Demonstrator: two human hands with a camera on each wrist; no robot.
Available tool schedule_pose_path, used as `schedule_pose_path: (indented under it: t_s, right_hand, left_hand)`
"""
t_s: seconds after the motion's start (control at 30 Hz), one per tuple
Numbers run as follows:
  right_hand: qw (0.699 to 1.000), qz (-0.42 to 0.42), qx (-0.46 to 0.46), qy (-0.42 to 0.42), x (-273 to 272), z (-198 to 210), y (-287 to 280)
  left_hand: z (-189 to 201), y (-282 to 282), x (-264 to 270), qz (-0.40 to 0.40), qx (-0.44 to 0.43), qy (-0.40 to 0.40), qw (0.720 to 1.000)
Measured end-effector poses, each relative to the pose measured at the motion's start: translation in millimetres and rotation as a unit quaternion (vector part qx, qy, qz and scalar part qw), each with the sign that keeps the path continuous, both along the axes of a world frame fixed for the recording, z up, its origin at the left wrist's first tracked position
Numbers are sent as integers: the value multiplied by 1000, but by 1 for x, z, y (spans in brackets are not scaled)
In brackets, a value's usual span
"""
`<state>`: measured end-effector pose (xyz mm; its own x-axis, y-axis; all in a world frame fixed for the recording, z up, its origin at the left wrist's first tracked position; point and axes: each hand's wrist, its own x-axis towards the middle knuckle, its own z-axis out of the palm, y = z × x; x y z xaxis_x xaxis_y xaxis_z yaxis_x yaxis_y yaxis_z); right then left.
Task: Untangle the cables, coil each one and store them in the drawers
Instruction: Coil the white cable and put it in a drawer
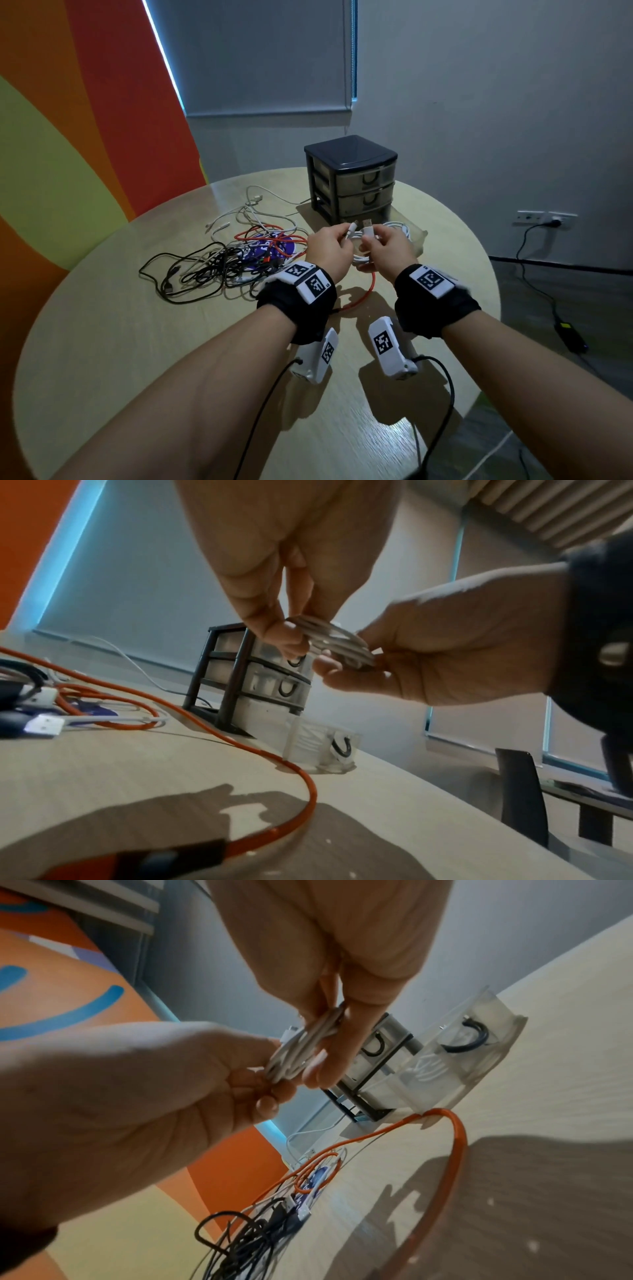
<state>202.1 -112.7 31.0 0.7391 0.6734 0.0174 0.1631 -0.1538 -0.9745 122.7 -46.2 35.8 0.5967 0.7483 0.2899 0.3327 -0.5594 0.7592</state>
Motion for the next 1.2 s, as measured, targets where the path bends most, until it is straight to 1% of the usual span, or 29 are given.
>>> schedule_pose_path:
  t_s: [0.17, 0.4, 0.5, 0.63, 0.73, 0.83, 0.9, 1.0, 1.2]
  right_hand:
    - [1000, -28, -9, 8, 13, -7, 2]
    - [998, -53, -15, 1, 37, -11, 0]
    - [998, -64, -20, -1, 49, -10, 3]
    - [993, -121, -14, 2, 71, -7, 1]
    - [985, -170, -32, 10, 90, -8, -6]
    - [978, -201, -55, 10, 107, -13, -9]
    - [977, -200, -76, 5, 113, -16, -8]
    - [977, -184, -106, 0, 120, -21, -2]
    - [977, -162, -140, 2, 129, -28, 10]
  left_hand:
    - [-6, 2, 17, 13, -66, 6, 998]
    - [-6, 9, 32, 0, -142, 50, 989]
    - [-1, 14, 41, 0, -192, 37, 981]
    - [4, 20, 57, 25, -229, 9, 973]
    - [4, 29, 70, 48, -231, -6, 972]
    - [4, 36, 85, 64, -229, 3, 971]
    - [3, 39, 93, 66, -222, 18, 973]
    - [0, 41, 107, 61, -177, 45, 981]
    - [-9, 42, 131, 47, -118, 102, 987]
